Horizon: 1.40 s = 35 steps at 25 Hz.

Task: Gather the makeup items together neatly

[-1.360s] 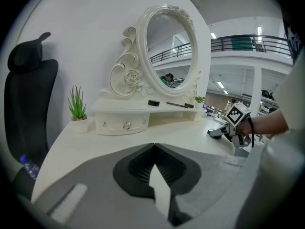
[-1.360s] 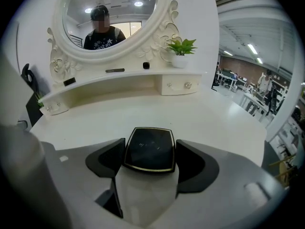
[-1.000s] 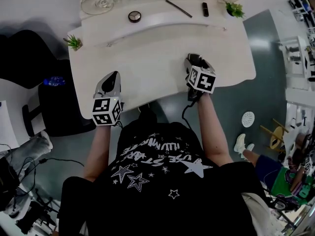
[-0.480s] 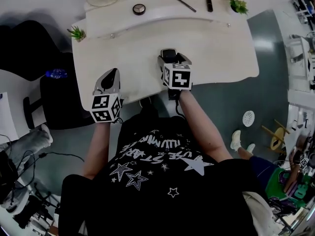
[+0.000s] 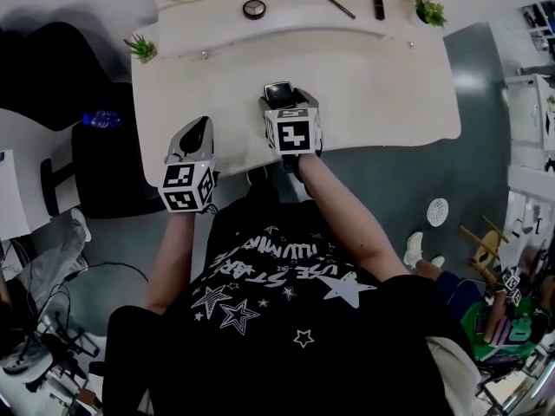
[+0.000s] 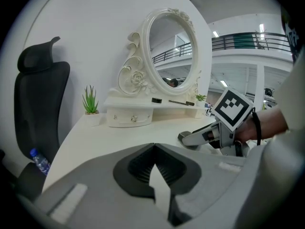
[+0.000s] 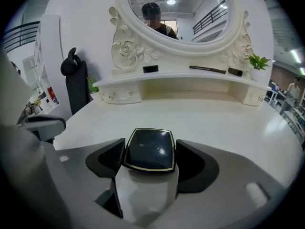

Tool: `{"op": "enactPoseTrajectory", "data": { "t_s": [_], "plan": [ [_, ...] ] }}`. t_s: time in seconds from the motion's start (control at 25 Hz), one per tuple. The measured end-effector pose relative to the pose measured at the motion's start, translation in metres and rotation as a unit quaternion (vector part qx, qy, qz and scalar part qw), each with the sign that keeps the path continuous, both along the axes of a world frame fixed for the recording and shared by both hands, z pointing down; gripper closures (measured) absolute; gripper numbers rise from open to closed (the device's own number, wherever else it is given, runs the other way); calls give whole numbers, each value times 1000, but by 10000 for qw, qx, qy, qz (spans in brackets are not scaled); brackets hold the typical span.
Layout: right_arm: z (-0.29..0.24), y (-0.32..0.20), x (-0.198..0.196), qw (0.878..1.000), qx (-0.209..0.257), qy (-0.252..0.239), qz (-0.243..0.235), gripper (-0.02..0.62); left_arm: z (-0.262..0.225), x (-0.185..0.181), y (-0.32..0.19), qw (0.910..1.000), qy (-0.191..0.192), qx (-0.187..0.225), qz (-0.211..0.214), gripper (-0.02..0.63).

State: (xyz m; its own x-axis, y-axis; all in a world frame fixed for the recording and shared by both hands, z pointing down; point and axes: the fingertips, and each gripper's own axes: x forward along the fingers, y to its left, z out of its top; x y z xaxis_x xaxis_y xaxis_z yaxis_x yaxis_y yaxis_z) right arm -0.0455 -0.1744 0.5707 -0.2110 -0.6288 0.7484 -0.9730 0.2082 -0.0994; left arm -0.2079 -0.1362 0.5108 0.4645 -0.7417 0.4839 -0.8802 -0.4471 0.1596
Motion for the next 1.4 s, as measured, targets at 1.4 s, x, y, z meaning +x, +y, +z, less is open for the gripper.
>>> {"op": "enactPoseTrajectory", "data": {
  "t_s": [1.4],
  "plan": [
    [-113, -121, -9, 9875, 1528, -74, -393, 241, -34, -23, -59, 9984, 53, 532, -165, 606]
  ]
}}
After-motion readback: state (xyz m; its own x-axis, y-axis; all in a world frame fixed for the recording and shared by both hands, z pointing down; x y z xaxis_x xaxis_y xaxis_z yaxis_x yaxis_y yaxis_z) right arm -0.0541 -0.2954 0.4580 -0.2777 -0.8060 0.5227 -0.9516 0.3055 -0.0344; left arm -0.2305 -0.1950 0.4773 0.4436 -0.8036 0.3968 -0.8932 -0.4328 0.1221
